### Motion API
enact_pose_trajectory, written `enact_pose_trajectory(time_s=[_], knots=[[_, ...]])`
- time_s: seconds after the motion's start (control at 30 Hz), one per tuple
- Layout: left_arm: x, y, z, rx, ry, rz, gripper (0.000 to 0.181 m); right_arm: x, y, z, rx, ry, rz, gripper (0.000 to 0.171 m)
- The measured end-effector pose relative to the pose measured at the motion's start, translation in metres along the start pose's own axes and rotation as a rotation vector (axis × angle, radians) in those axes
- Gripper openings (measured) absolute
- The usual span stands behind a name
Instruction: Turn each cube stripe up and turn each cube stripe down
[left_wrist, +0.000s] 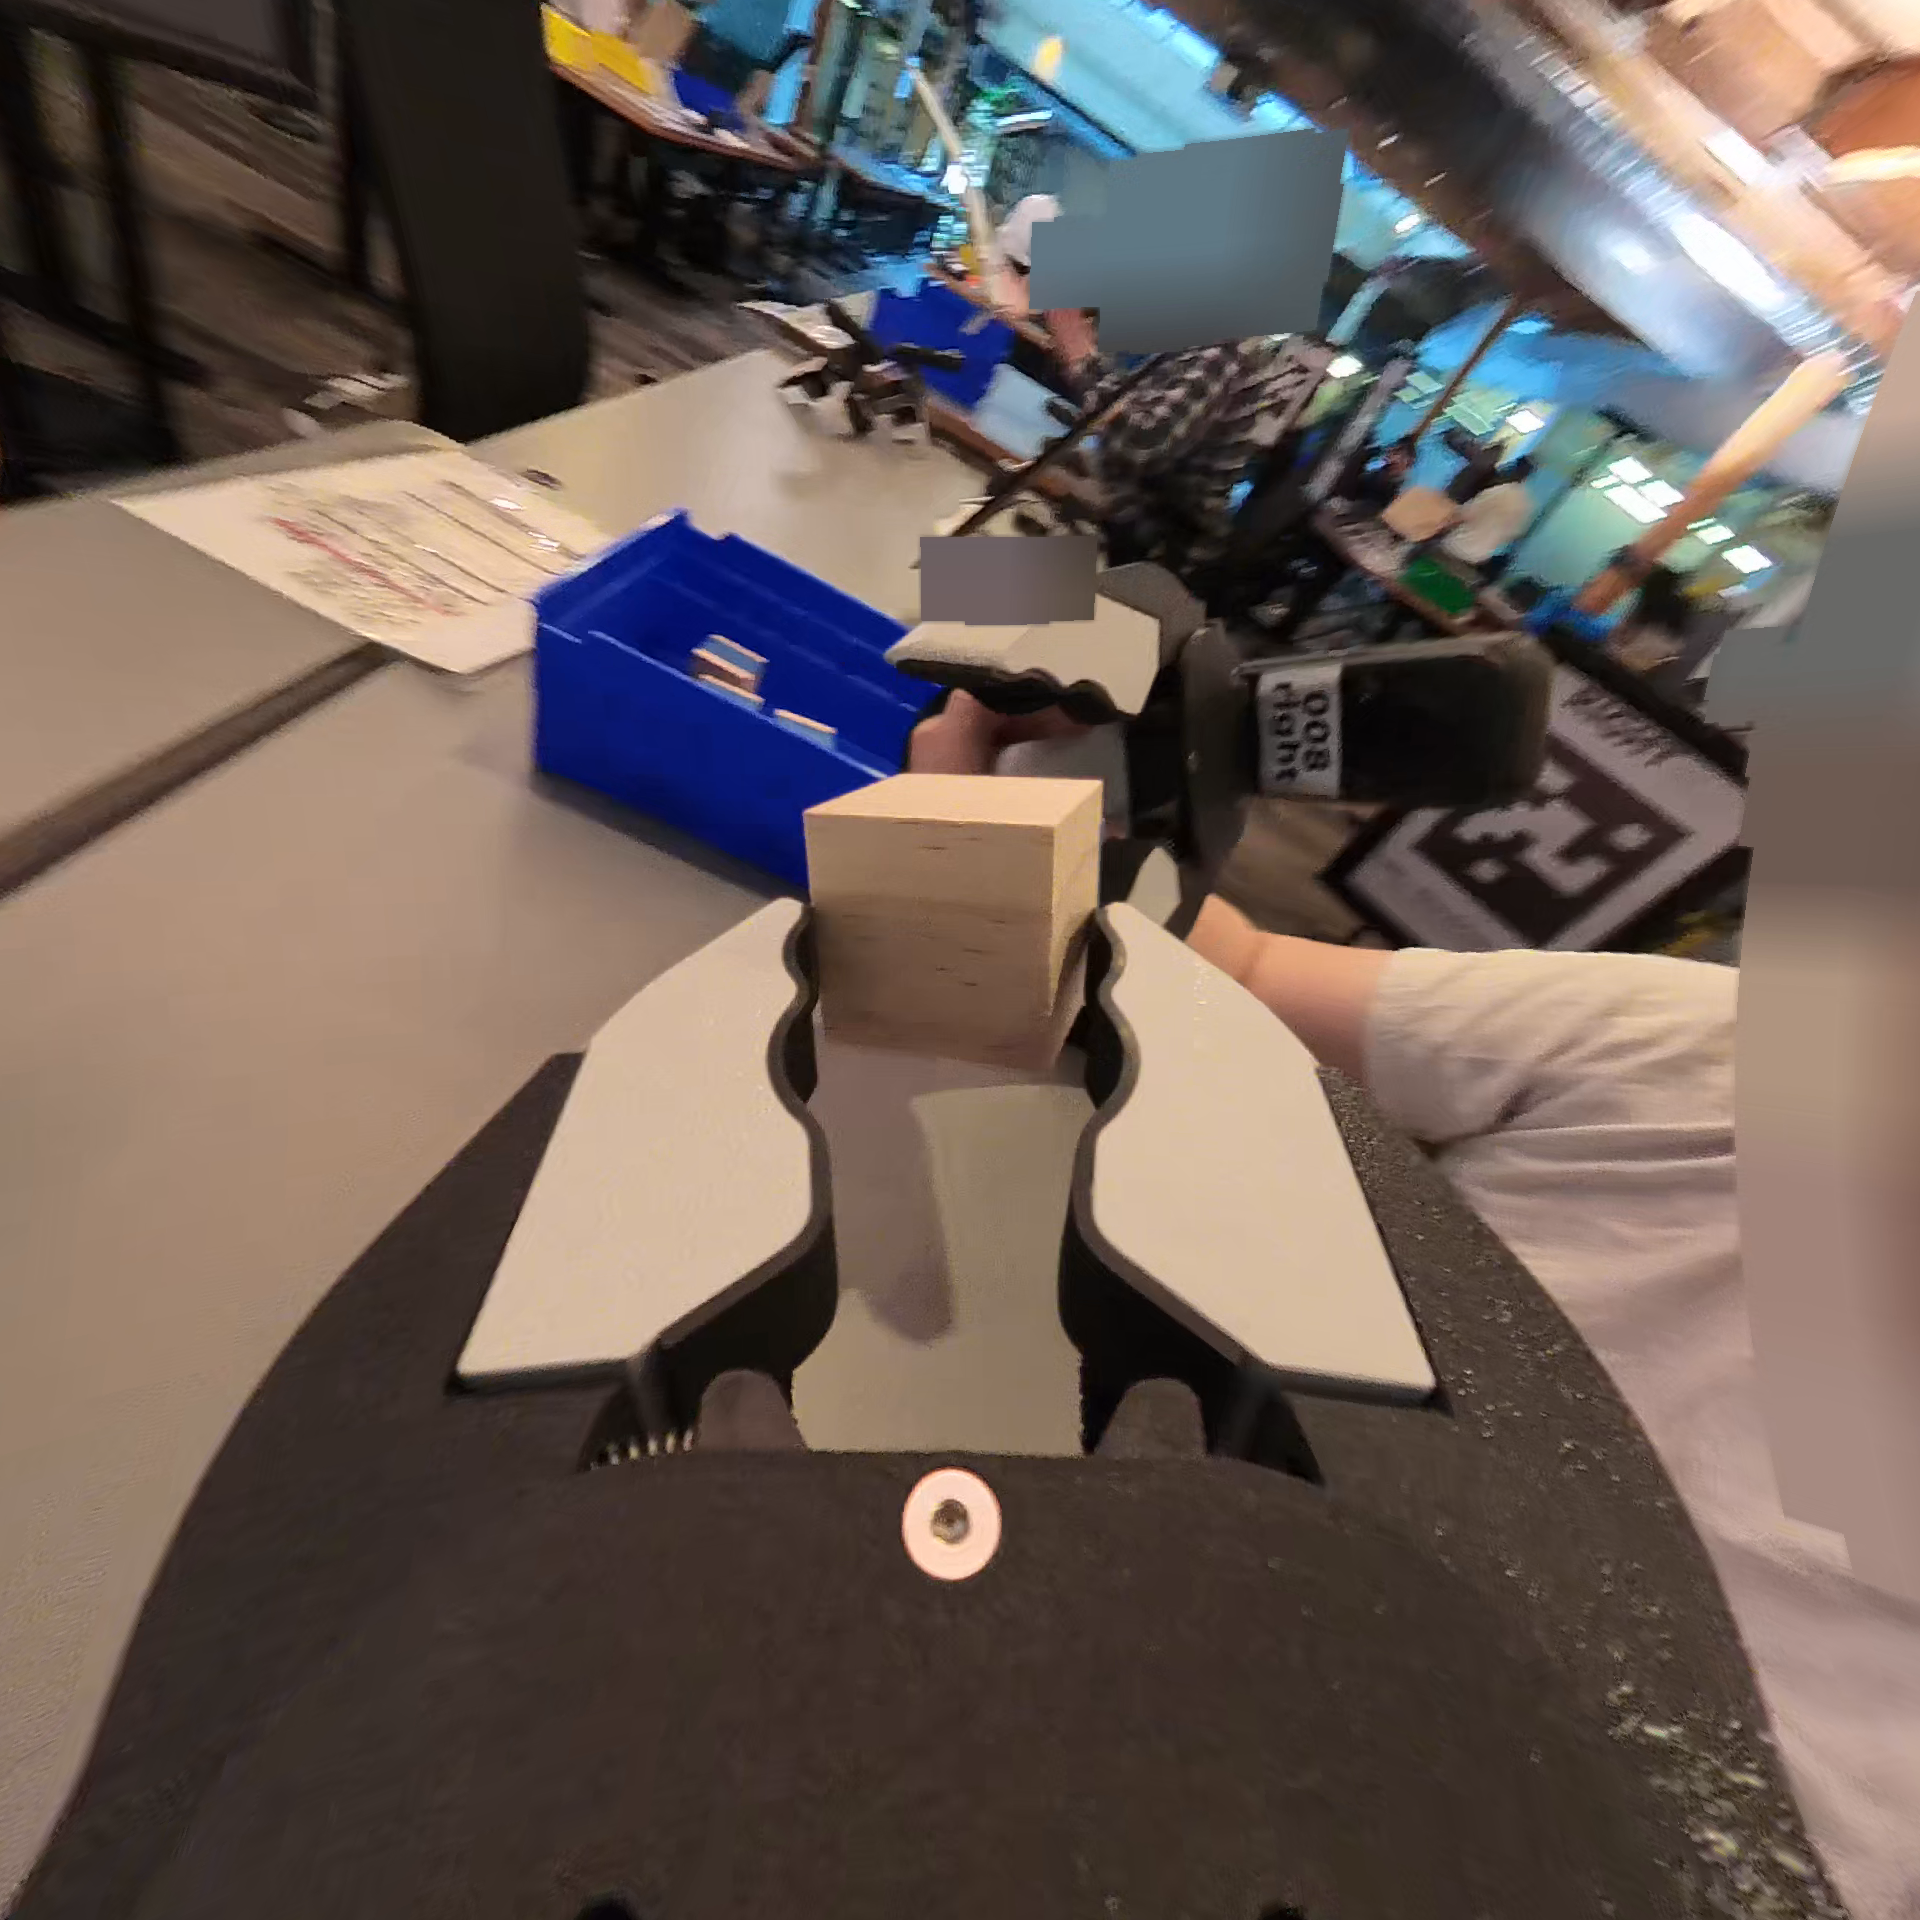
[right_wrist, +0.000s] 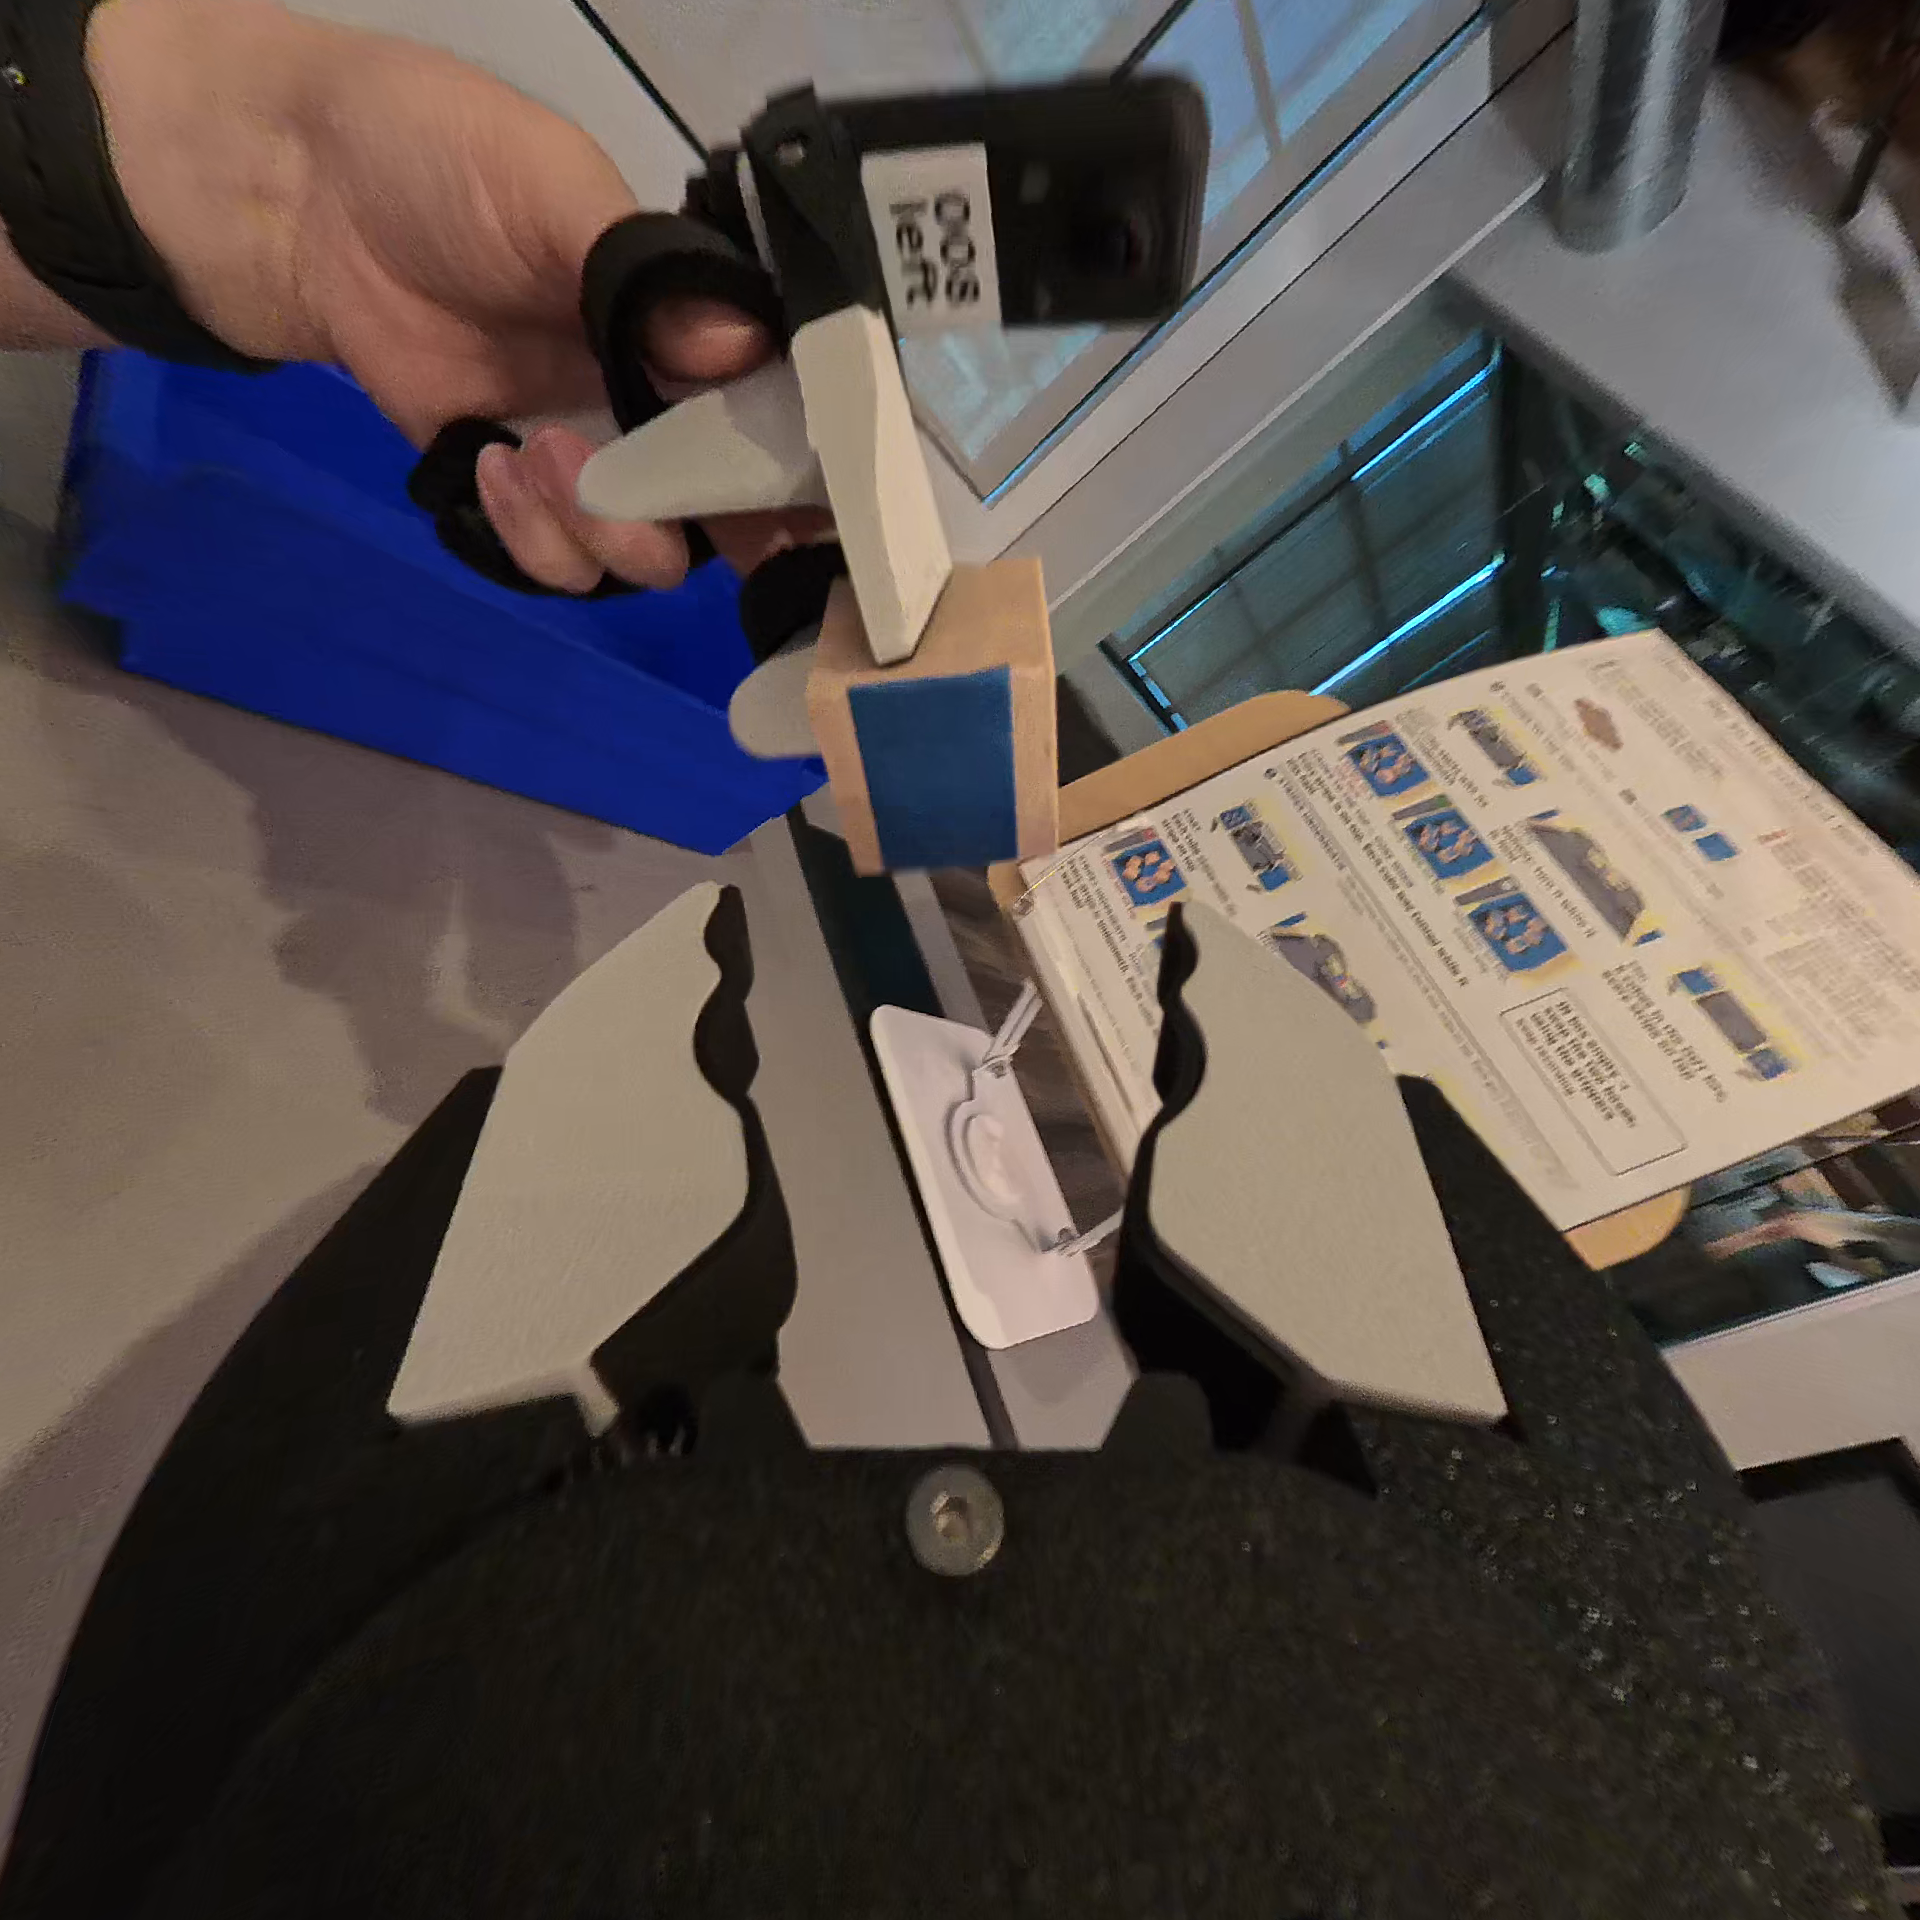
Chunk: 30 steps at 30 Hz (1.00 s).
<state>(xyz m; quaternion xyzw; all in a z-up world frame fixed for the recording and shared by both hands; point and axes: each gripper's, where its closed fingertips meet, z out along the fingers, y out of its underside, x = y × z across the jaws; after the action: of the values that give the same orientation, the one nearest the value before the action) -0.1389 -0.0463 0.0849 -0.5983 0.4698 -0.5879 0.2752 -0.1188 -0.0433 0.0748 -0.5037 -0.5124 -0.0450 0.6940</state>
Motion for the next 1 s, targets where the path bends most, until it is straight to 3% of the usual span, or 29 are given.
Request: enact_pose_trajectory(time_s=[0.13,0.37,0.47,0.9,1.0], knots=[[0.01,0.006,0.012,-0.003,0.138,-0.077,0.049,0.0,-0.014,-0.001,0.033,0.067,-0.058,0.066],[0.022,0.009,0.019,0.006,0.275,-0.158,0.049,-0.012,-0.019,0.004,0.041,0.023,-0.053,0.056],[0.021,0.012,0.022,-0.008,0.28,-0.16,0.049,-0.01,-0.021,0.003,0.054,0.048,-0.055,0.049],[0.024,0.02,0.022,-0.065,0.313,-0.159,0.049,-0.019,-0.022,0.007,0.02,-0.042,-0.015,0.045],[0.014,0.021,0.021,-0.07,0.259,-0.145,0.063,-0.018,-0.02,0.006,0.007,-0.061,0.007,0.045]])
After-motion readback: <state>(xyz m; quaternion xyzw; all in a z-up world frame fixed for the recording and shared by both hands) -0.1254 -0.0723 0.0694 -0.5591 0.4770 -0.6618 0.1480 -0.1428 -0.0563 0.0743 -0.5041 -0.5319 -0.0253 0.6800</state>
